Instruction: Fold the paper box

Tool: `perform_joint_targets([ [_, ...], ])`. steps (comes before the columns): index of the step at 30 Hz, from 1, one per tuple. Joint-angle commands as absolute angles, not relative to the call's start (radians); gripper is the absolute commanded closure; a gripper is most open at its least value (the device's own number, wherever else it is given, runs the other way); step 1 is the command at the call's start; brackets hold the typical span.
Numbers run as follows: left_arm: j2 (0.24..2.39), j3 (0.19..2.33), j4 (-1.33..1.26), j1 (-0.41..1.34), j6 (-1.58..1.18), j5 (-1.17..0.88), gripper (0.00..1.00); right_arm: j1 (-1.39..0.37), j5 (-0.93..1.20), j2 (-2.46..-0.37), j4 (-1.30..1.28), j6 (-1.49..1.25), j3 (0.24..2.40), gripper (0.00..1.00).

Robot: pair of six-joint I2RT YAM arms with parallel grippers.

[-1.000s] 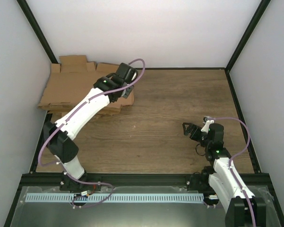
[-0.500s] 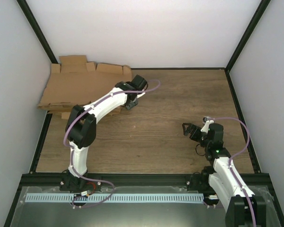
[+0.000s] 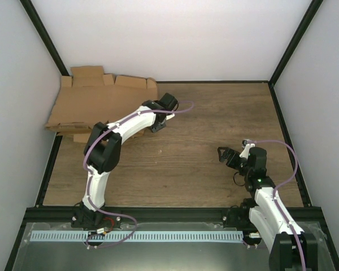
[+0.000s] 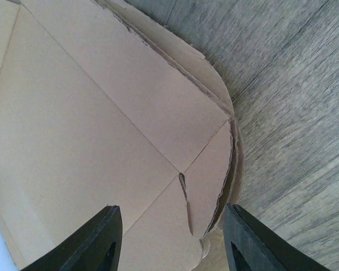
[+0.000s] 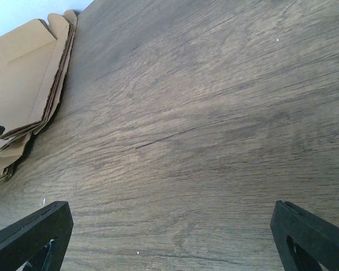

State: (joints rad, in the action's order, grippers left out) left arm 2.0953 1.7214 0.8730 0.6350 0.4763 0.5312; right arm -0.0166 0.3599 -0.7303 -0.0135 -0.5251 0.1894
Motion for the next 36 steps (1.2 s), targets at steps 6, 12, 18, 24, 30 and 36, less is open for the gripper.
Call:
perform_joint_targets([
  [6, 2.14, 1.735, 0.882, 0.635, 0.485, 0.539, 0.45, -0.025, 0.361, -0.731, 0.002, -0.526, 0.229, 0.0],
  [12, 2.151, 1.74, 0.872, 0.635, 0.484, 0.573, 0.51, -0.025, 0.36, -0.73, 0.0, -0.527, 0.229, 0.0],
  [18, 2.15, 1.74, 0.856, 0.632, 0.482, 0.606, 0.61, -0.025, 0.359, -0.731, 0.0, -0.527, 0.229, 0.0],
  [24, 2.145, 1.739, 0.851, 0.632, 0.479, 0.607, 0.67, -0.024, 0.358, -0.73, 0.0, -0.528, 0.229, 0.0],
  [30, 2.159, 1.732, 0.865, 0.631, 0.481, 0.579, 0.7, -0.024, 0.357, -0.73, 0.0, -0.528, 0.23, 0.0],
  [36, 2.177, 1.729, 0.873, 0.631, 0.483, 0.574, 0.7, -0.024, 0.356, -0.73, 0.0, -0.528, 0.23, 0.0],
])
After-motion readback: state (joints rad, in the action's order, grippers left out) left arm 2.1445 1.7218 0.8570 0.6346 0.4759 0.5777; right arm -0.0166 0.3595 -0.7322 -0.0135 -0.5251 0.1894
